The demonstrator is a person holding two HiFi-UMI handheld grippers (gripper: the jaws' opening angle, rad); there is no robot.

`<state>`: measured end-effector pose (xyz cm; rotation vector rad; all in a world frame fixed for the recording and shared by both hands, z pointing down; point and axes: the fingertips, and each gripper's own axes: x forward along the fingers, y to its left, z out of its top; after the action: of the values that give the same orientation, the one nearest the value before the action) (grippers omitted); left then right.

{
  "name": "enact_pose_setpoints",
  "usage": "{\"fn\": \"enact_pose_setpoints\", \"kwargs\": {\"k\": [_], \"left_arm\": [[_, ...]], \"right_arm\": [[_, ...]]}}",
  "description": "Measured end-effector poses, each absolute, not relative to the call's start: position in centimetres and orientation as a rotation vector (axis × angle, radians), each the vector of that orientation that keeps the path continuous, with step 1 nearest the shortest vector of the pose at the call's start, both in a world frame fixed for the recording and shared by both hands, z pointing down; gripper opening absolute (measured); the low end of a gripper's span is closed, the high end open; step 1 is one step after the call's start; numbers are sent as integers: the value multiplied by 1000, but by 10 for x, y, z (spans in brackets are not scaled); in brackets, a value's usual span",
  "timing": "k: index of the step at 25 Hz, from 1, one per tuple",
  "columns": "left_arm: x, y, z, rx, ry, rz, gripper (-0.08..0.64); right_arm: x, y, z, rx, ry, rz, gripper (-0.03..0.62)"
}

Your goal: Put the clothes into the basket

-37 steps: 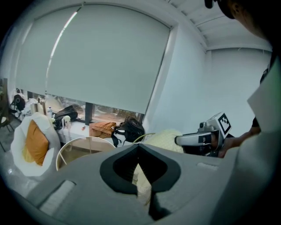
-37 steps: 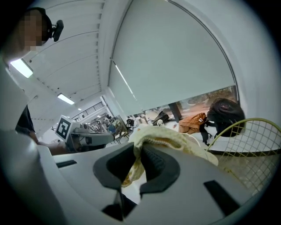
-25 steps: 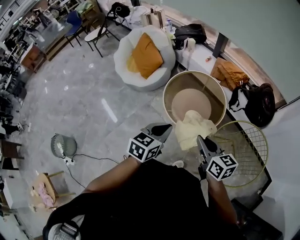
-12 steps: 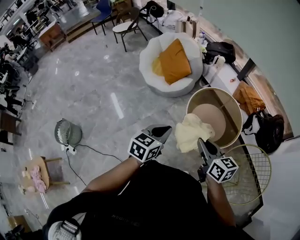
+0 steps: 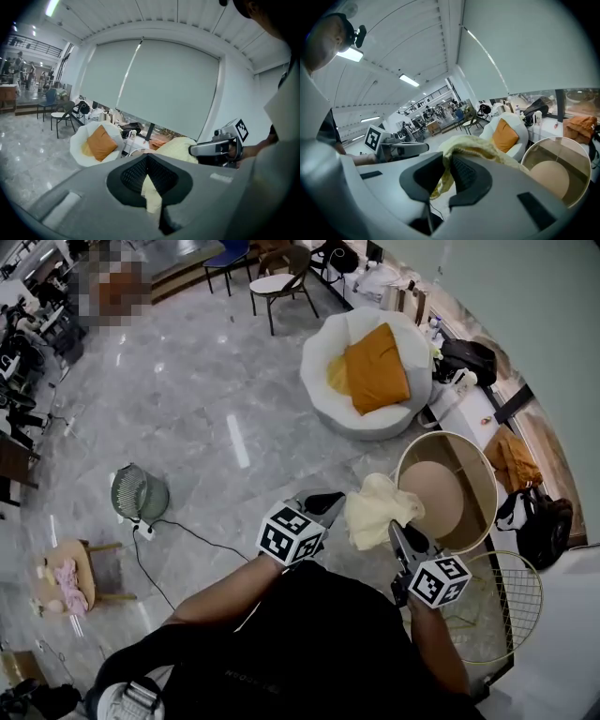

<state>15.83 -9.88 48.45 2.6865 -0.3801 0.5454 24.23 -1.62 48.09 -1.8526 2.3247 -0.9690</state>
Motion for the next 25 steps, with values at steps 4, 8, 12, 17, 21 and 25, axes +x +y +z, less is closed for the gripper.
{"fn": "enact_pose_setpoints", "kwargs": {"k": [4,8,12,17,21,25], "left_arm": [[125,-123,489,2670,-438,540,0],[92,-144,492,2648,-511,525,0],[52,-162,495,2620,-600,503,0],[-11,-181,497,2561,-757,462,0],[-59,-191,503,2486,-908,439,0],[-105,-191,506,2410,-1037,415,0]], "right_arm": [[213,-45,486,-1810,2372,-977,54],[182,-72,490,-1746,2434,-987,54],[148,-99,492,-1675,2514,-993,54],[96,-132,492,-1548,2641,-999,54],[58,-151,494,-1414,2756,-1004,54],[20,-169,500,-1282,2854,-1026,54]]}}
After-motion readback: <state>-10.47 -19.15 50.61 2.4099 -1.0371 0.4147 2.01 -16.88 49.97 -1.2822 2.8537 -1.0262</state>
